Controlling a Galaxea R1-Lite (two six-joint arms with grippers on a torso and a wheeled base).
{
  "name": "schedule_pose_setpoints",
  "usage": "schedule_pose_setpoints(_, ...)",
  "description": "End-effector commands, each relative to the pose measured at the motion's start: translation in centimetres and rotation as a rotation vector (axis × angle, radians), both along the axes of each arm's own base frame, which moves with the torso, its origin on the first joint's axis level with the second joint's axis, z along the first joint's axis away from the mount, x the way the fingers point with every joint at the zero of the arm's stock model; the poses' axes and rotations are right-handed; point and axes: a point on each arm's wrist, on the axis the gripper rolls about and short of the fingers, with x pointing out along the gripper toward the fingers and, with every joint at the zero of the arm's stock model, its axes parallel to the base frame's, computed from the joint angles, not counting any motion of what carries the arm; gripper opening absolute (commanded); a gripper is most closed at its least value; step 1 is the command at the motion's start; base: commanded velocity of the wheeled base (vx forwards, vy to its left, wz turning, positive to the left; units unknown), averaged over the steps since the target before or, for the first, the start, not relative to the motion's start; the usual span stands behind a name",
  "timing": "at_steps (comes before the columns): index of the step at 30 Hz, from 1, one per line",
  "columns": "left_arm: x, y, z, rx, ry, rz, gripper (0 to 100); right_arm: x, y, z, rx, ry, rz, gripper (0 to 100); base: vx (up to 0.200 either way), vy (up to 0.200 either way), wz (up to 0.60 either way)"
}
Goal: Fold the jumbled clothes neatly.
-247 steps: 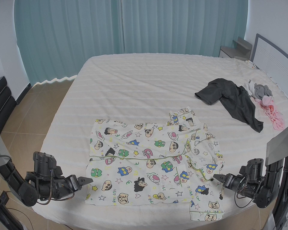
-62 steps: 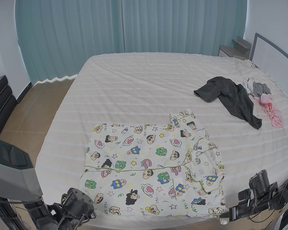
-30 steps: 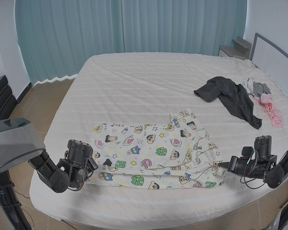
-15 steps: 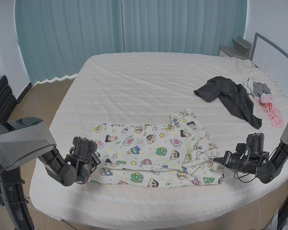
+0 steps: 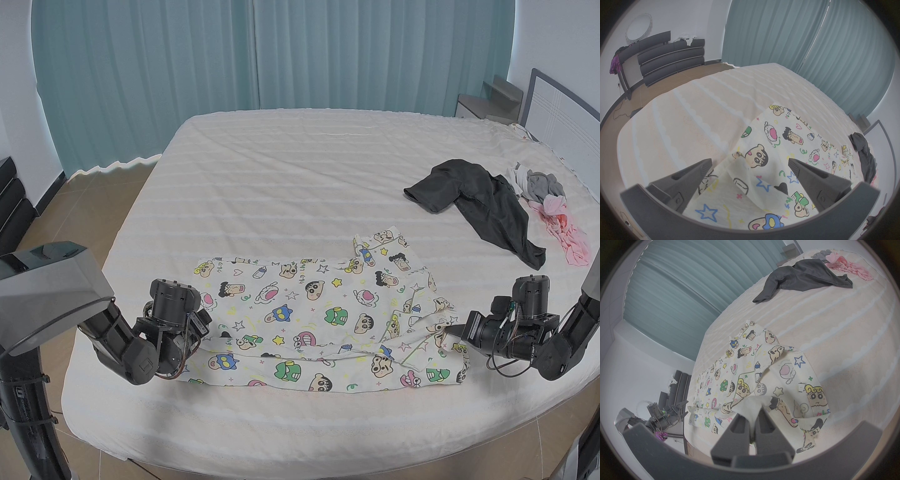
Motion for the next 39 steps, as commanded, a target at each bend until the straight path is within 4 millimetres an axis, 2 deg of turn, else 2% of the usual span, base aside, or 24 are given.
schedule_pose_setpoints(1, -0.2, 0.4, 1.7, -0.015, -0.044, 0.010, 100, 0.4, -0.2, 0.3, 0.035, -0.011, -0.028, 0, 0.000, 0.000, 0.00)
schedule_pose_setpoints(7, -1.3, 0.8, 3.5, -0.027, -0.078, 0.008, 100, 0.7, -0.2, -0.6, 0.050, 0.011, -0.043, 0, 0.000, 0.000, 0.00)
schedule_pose_setpoints(8, -1.5, 0.8, 3.7, -0.032, -0.081, 0.004, 100, 0.9, -0.2, -0.9, 0.050, 0.013, -0.044, 100, 0.000, 0.000, 0.00)
schedule_pose_setpoints(14, -2.3, 1.2, 4.3, -0.039, -0.083, 0.000, 100, 1.3, -0.5, -1.8, 0.042, 0.021, -0.073, 100, 0.000, 0.000, 0.00)
schedule_pose_setpoints(18, -3.3, 1.4, 5.8, -0.084, -0.124, 0.009, 100, 1.1, -1.3, -1.4, 0.045, 0.019, -0.124, 100, 0.000, 0.000, 0.00)
schedule_pose_setpoints(24, -5.8, 1.8, 9.1, -0.240, -0.160, -0.027, 100, -1.1, -1.2, 1.6, 0.178, -0.009, -0.228, 100, 0.000, 0.000, 0.00)
schedule_pose_setpoints(25, -6.9, 2.0, 10.2, -0.292, -0.161, -0.039, 100, -2.1, -0.8, 2.8, 0.228, -0.027, -0.235, 100, 0.000, 0.000, 0.00)
schedule_pose_setpoints(27, -7.3, 2.1, 10.6, -0.313, -0.165, -0.043, 100, -2.4, -0.5, 3.2, 0.245, -0.031, -0.231, 100, 0.000, 0.000, 0.00)
schedule_pose_setpoints(28, -8.9, 2.5, 12.2, -0.406, -0.166, -0.074, 100, -3.5, 0.7, 4.2, 0.302, -0.026, -0.203, 100, 0.000, 0.000, 0.00)
schedule_pose_setpoints(32, -10.7, 2.9, 13.7, -0.503, -0.155, -0.116, 100, -4.3, 2.7, 3.4, 0.320, 0.054, -0.175, 100, 0.000, 0.000, 0.00)
schedule_pose_setpoints(36, -11.4, 3.1, 12.9, -0.505, -0.110, -0.104, 100, -3.4, 4.3, 0.6, 0.269, 0.141, -0.229, 100, 0.000, 0.000, 0.00)
schedule_pose_setpoints(39, -11.6, 3.2, 12.4, -0.502, -0.092, -0.100, 100, -3.0, 4.7, -1.1, 0.234, 0.187, -0.247, 100, 0.000, 0.000, 0.00)
